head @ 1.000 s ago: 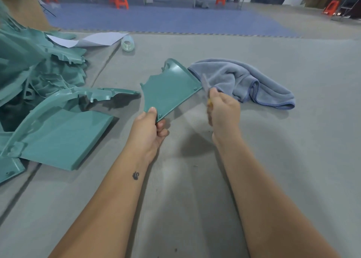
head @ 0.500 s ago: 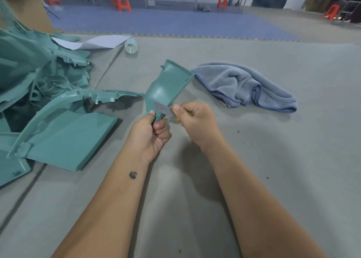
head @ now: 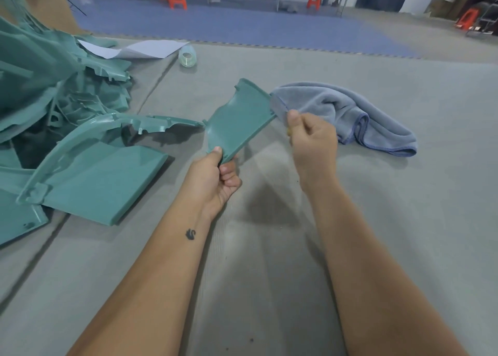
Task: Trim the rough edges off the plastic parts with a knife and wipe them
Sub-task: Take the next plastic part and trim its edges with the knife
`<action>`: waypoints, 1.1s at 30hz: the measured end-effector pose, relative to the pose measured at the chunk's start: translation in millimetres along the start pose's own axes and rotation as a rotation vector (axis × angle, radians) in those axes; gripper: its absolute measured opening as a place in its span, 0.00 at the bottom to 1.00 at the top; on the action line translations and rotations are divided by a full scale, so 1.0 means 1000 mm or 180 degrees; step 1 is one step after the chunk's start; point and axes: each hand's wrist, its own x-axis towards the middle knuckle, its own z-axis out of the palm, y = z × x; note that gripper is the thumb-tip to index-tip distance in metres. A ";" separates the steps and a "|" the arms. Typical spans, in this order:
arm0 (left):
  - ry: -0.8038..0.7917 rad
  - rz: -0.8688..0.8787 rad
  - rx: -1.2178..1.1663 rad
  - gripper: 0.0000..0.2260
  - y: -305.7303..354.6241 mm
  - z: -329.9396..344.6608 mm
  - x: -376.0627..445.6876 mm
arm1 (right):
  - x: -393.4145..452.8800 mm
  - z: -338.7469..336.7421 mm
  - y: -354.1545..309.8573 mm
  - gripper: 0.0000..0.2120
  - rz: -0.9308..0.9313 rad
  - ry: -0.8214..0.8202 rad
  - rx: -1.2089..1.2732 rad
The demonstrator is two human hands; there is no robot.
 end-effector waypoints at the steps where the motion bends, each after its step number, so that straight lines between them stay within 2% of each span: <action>1: 0.0005 0.0014 0.0022 0.15 0.000 0.001 0.000 | 0.003 -0.005 0.004 0.21 0.0052 0.0109 0.0067; 4: -0.0056 -0.0068 -0.0108 0.16 0.002 0.002 -0.001 | 0.006 -0.017 0.013 0.19 0.0429 0.0437 0.0138; 5: -0.0099 -0.0108 -0.0187 0.16 0.003 0.001 -0.001 | 0.006 -0.020 0.017 0.19 0.0545 0.0422 -0.0102; 7: -0.0189 -0.0193 -0.0389 0.17 0.007 -0.001 -0.003 | 0.004 -0.027 0.023 0.20 0.0606 0.0033 -0.0862; 9: -0.0247 -0.0310 -0.0610 0.17 0.011 -0.002 -0.004 | 0.001 -0.030 0.026 0.16 0.0547 -0.0465 -0.1511; 12: -0.0365 -0.0502 -0.0859 0.18 0.015 -0.004 -0.007 | -0.003 -0.032 0.023 0.09 0.0376 -0.0765 -0.2365; 16: -0.0500 -0.0546 -0.0959 0.18 0.016 -0.003 -0.009 | -0.003 -0.034 0.024 0.19 0.0119 -0.0696 -0.2921; 19: -0.0495 -0.0397 -0.0742 0.17 0.016 0.000 -0.008 | -0.004 -0.037 0.024 0.16 0.0011 -0.0567 -0.3228; 21: -0.0465 -0.0133 -0.0390 0.15 0.014 0.002 -0.007 | -0.007 -0.037 0.021 0.07 -0.0363 -0.0289 -0.2865; 23: -0.0407 0.0234 0.0040 0.12 0.012 0.005 -0.007 | -0.012 -0.032 0.012 0.07 -0.0704 0.0021 -0.1746; 25: -0.0314 0.0595 0.0449 0.10 0.008 0.006 -0.006 | -0.019 -0.024 -0.004 0.04 -0.0399 0.0001 -0.0474; 27: -0.0218 0.0842 0.0727 0.09 0.004 0.008 -0.006 | -0.026 -0.009 -0.019 0.10 0.0459 -0.0407 0.0584; 29: -0.0172 0.0986 0.1108 0.10 0.002 0.009 -0.005 | -0.033 0.005 -0.025 0.12 0.1047 -0.0769 0.0840; 33: -0.0239 0.0928 0.1408 0.09 -0.001 0.010 -0.009 | -0.034 0.011 -0.027 0.07 0.1040 -0.0687 0.0749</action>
